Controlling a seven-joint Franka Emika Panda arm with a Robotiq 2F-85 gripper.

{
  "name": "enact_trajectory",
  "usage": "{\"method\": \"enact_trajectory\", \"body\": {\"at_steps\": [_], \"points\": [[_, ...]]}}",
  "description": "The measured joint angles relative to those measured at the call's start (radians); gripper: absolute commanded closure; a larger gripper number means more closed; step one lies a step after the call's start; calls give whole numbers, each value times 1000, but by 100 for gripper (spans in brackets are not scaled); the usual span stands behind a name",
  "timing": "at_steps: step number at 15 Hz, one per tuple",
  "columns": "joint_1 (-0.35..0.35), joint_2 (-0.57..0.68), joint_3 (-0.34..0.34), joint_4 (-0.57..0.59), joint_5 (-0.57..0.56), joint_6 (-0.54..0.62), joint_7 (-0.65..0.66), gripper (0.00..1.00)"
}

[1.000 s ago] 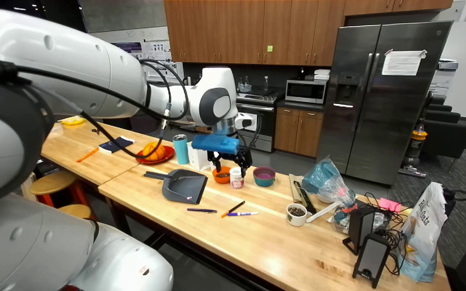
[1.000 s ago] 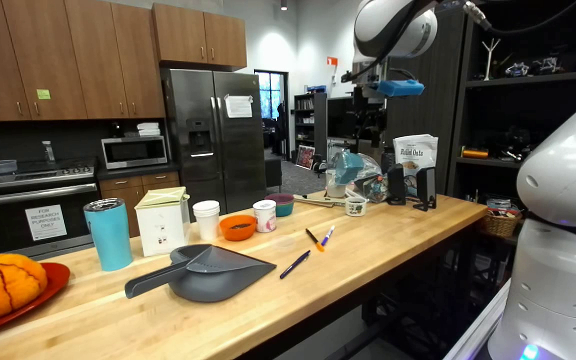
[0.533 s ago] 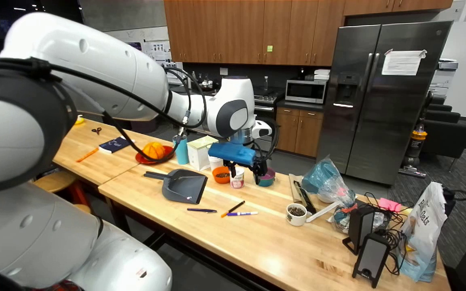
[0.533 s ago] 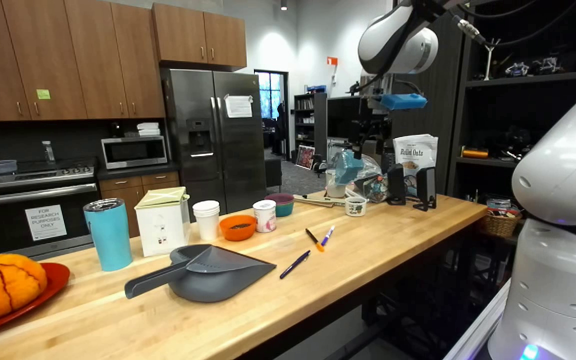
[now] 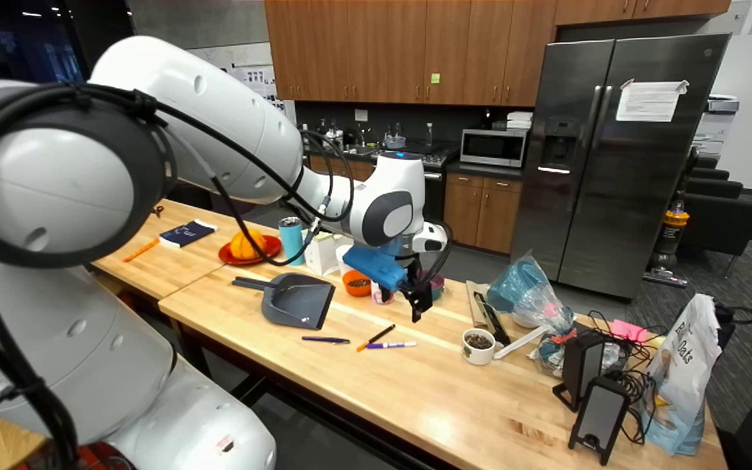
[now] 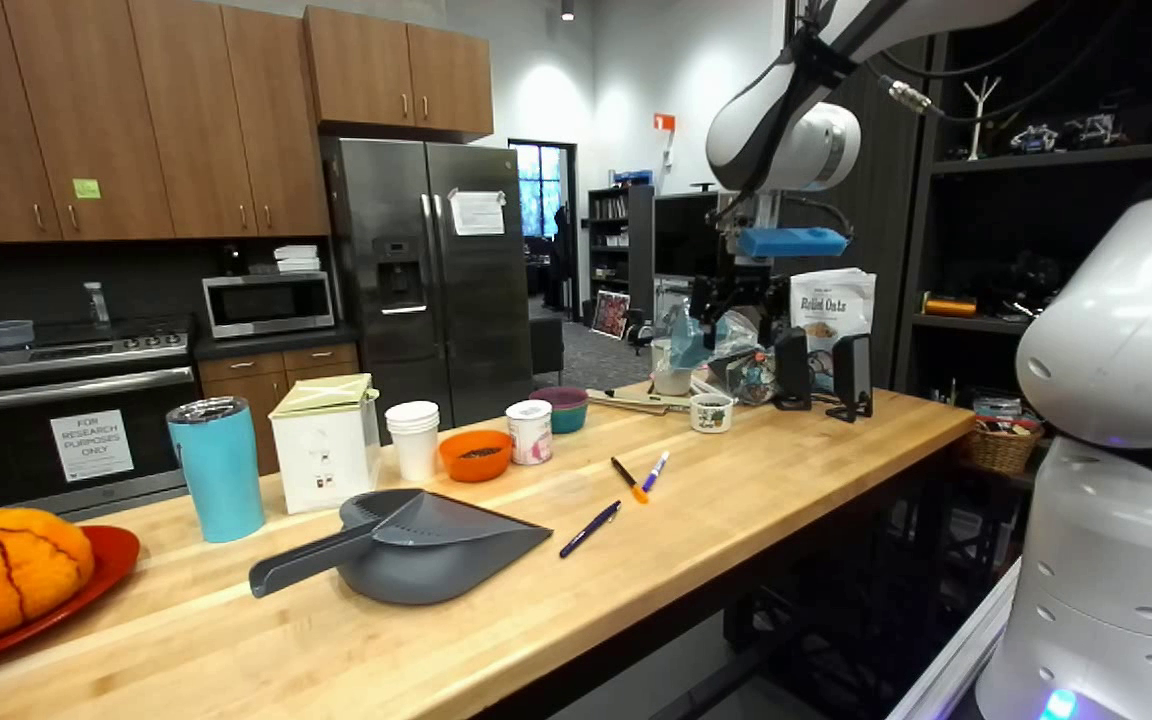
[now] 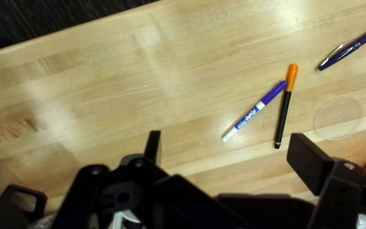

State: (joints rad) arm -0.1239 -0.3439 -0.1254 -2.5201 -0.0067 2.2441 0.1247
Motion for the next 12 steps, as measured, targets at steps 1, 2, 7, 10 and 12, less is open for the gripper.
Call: {"method": "enact_trajectory", "body": {"at_steps": [1, 2, 7, 10, 12], "points": [[0, 15, 2, -5, 12, 9, 30, 0], [0, 28, 4, -11, 20, 23, 59, 0], [0, 82, 14, -36, 68, 97, 143, 0], [-2, 112, 14, -40, 83, 148, 175, 0], [-3, 133, 14, -41, 102, 187, 181, 0]]}}
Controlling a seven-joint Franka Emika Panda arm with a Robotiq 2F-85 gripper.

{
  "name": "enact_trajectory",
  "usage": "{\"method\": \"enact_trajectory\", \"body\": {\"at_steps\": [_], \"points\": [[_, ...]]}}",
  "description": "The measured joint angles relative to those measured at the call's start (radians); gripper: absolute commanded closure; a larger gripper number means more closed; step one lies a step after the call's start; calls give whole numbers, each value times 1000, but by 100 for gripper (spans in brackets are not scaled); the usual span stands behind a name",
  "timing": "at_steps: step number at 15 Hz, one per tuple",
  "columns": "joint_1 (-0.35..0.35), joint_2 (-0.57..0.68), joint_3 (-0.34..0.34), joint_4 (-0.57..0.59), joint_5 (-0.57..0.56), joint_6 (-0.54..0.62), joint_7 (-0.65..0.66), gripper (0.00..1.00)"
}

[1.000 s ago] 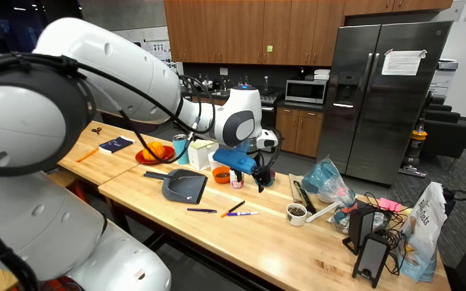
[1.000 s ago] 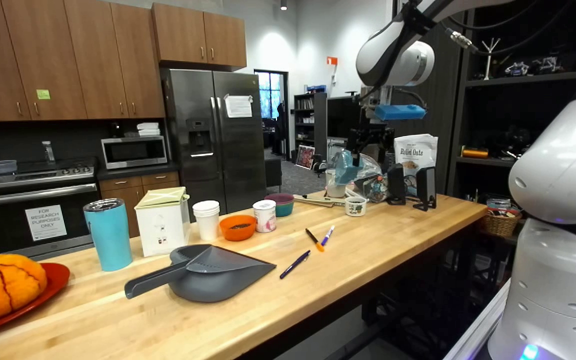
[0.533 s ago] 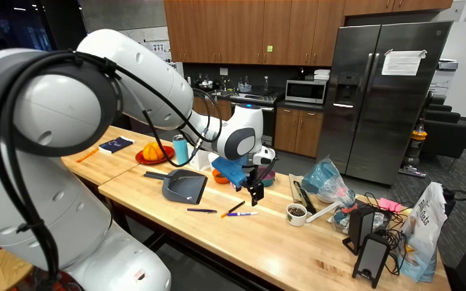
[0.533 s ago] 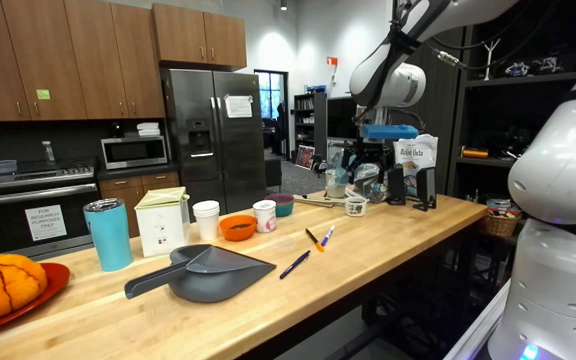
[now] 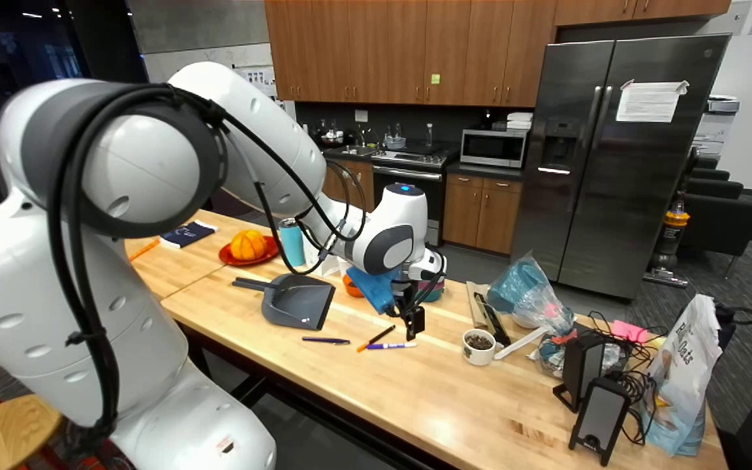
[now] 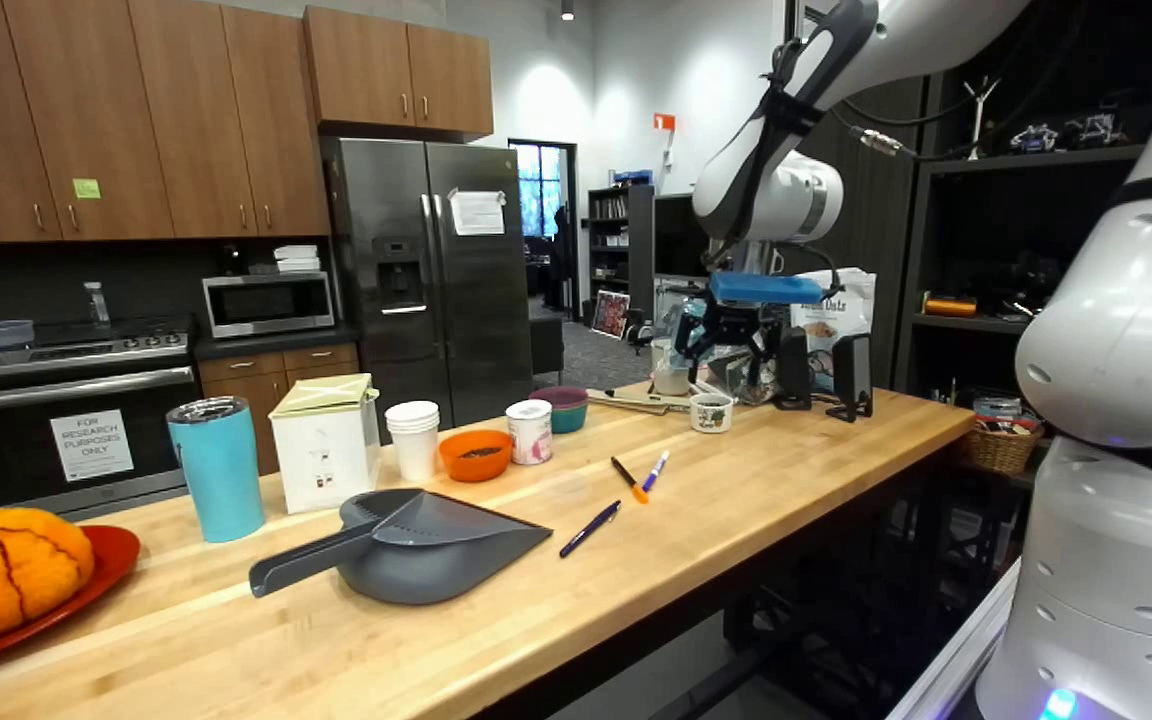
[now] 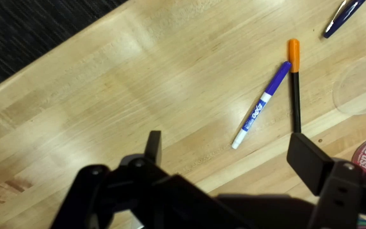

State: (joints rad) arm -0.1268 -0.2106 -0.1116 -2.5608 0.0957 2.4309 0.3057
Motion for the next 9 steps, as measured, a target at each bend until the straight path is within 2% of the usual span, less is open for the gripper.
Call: {"method": "enact_trajectory", "body": {"at_steps": [9], "points": [[0, 118, 0, 18, 114, 150, 7, 0]]}}
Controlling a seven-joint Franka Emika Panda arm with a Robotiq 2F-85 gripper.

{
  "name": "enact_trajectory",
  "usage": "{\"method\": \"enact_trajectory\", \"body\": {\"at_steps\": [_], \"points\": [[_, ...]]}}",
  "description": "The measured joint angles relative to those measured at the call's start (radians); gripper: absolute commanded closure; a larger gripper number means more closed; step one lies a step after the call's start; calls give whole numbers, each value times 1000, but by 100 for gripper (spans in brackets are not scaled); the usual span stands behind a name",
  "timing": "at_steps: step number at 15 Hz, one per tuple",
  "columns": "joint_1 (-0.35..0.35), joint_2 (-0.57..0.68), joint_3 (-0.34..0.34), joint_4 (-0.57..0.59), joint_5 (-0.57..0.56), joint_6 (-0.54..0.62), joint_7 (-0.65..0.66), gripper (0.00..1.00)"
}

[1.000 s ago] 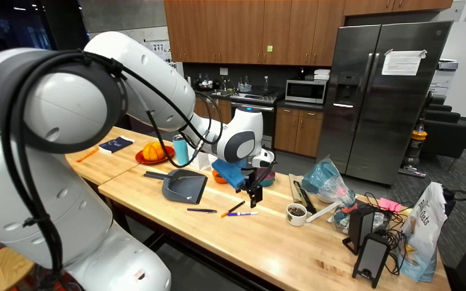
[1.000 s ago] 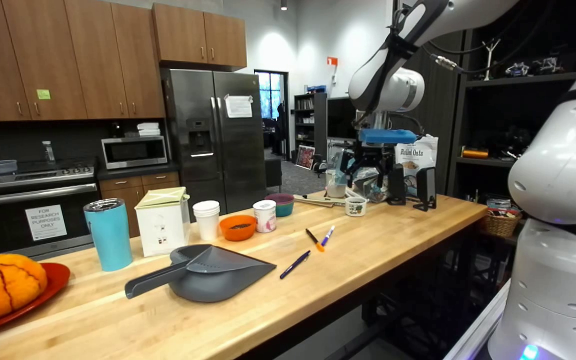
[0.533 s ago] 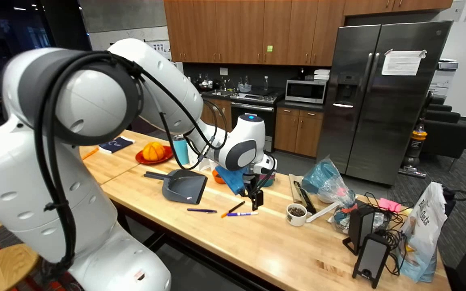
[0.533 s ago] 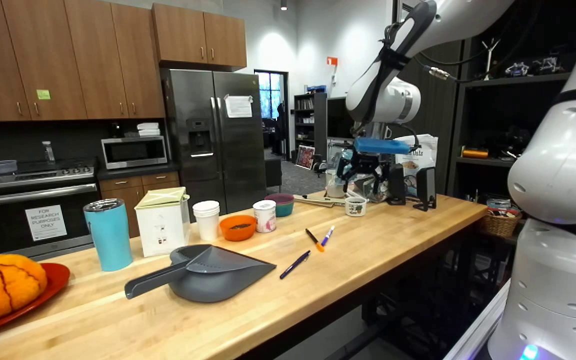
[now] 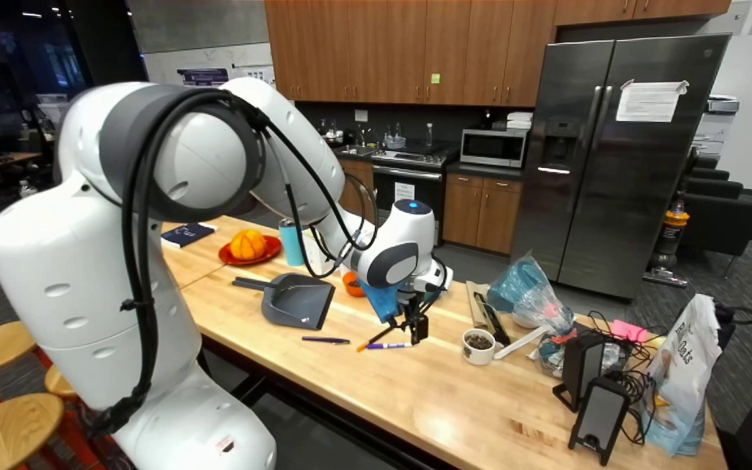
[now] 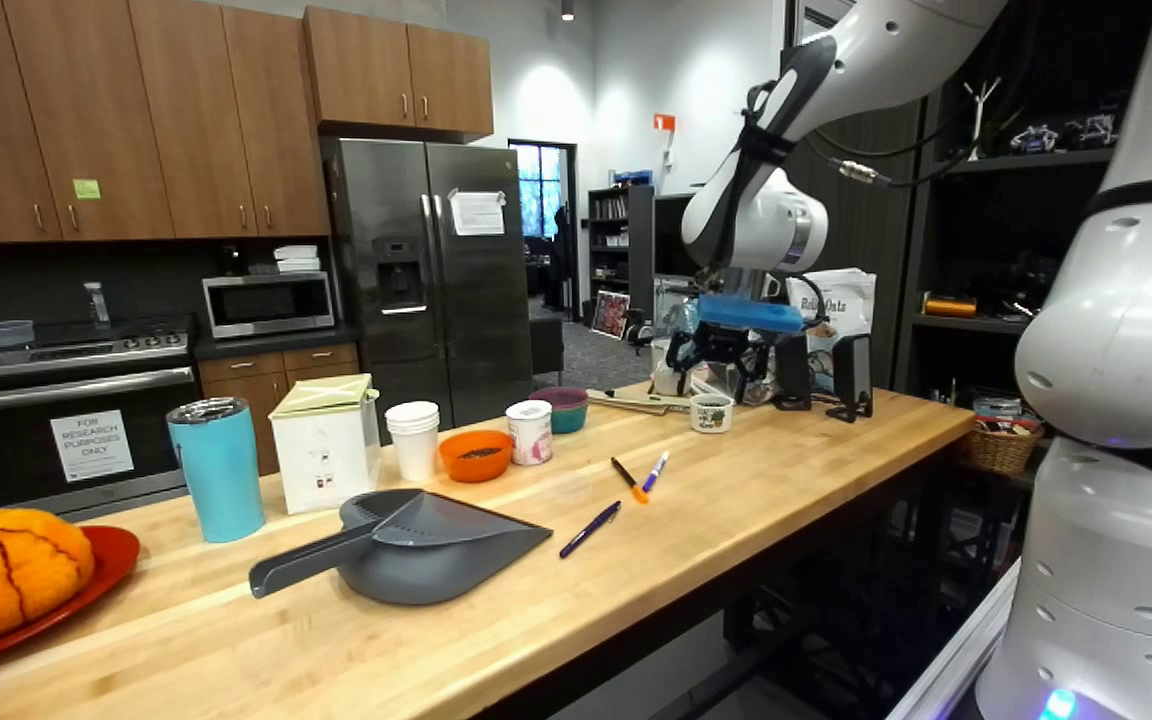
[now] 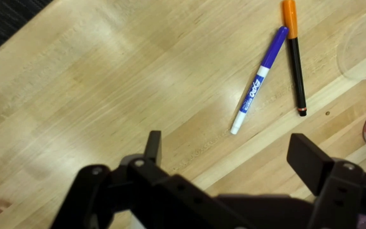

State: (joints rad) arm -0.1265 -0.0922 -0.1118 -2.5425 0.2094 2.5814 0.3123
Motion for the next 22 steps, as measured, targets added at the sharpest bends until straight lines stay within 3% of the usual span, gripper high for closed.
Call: {"method": "enact_trajectory", "body": {"at_steps": [11, 15, 22], "points": [[1, 118, -2, 39, 130, 60, -7, 0], [0, 142, -3, 49, 129, -28, -70, 0], [1, 142, -2, 53, 146, -24, -64, 0]]}}
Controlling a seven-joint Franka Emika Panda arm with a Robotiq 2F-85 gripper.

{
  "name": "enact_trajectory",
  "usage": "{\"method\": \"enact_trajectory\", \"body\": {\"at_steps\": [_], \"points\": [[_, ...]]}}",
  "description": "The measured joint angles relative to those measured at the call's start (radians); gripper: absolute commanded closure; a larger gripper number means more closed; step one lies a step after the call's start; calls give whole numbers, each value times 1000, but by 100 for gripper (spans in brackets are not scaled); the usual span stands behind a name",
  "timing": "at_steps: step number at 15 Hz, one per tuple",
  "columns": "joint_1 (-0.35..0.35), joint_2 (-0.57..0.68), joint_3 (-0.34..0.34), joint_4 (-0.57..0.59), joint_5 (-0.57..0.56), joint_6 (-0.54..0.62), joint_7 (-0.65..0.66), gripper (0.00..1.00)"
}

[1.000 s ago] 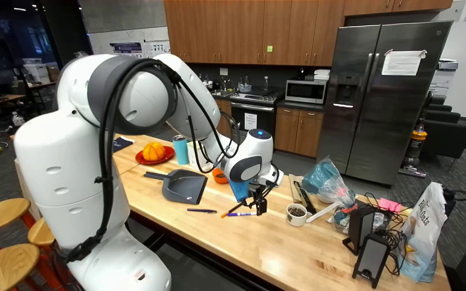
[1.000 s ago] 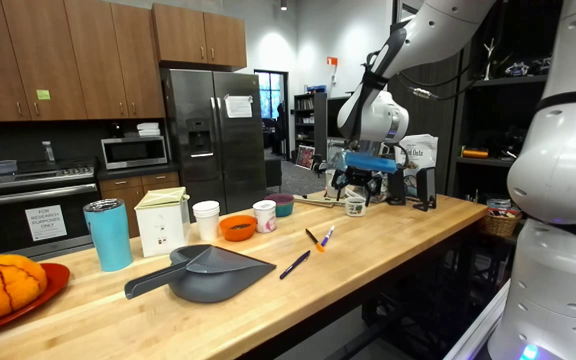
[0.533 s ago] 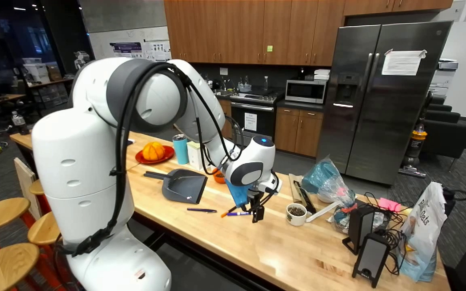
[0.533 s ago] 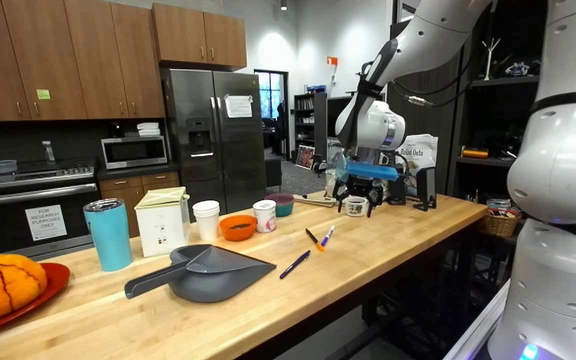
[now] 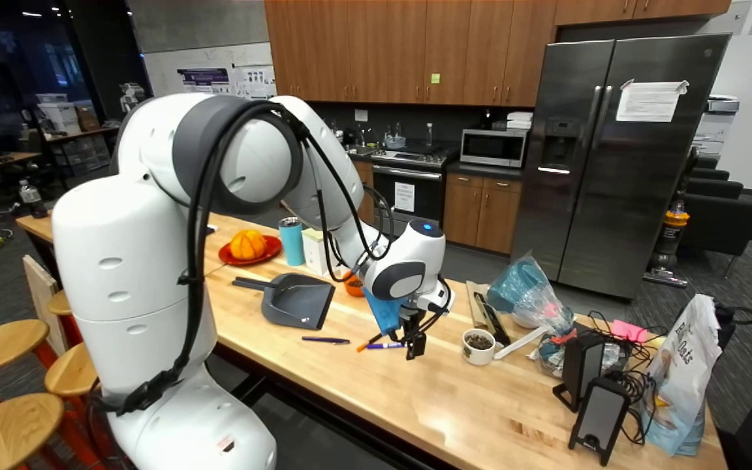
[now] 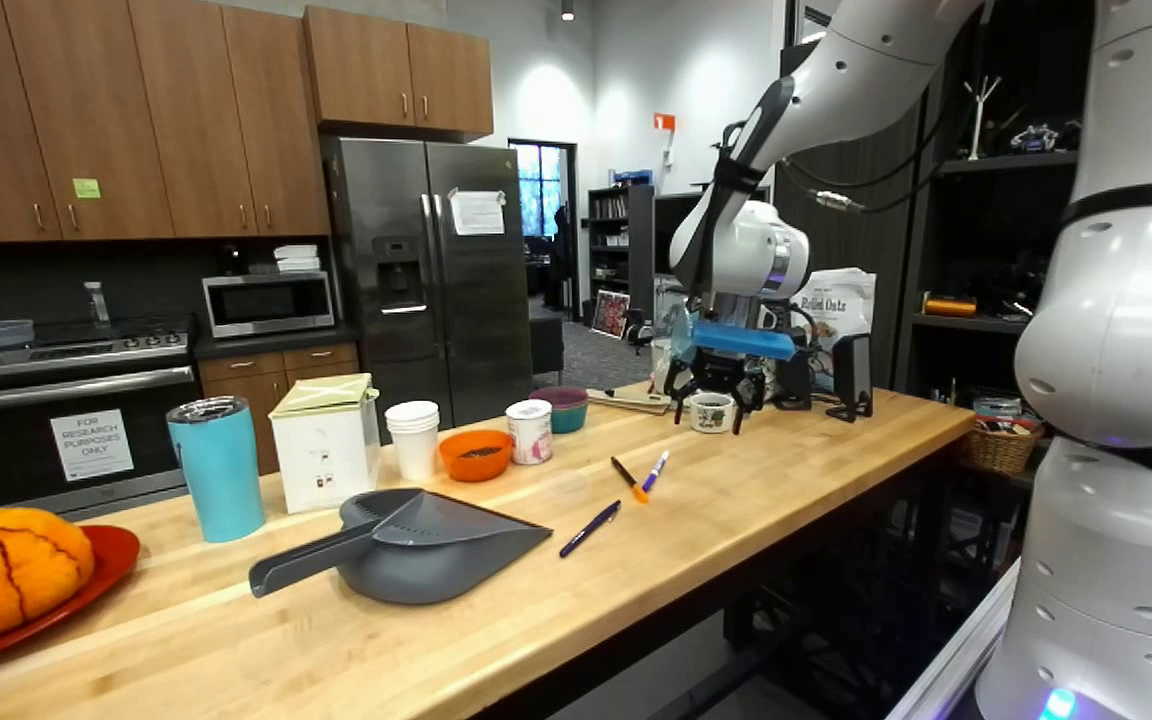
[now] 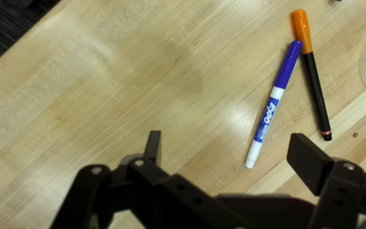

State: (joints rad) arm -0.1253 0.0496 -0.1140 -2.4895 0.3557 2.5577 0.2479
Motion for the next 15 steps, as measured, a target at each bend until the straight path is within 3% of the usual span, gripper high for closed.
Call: {"method": "enact_trajectory", "body": {"at_steps": [15], "points": [[78, 137, 40, 28, 4, 170, 266, 0]]}}
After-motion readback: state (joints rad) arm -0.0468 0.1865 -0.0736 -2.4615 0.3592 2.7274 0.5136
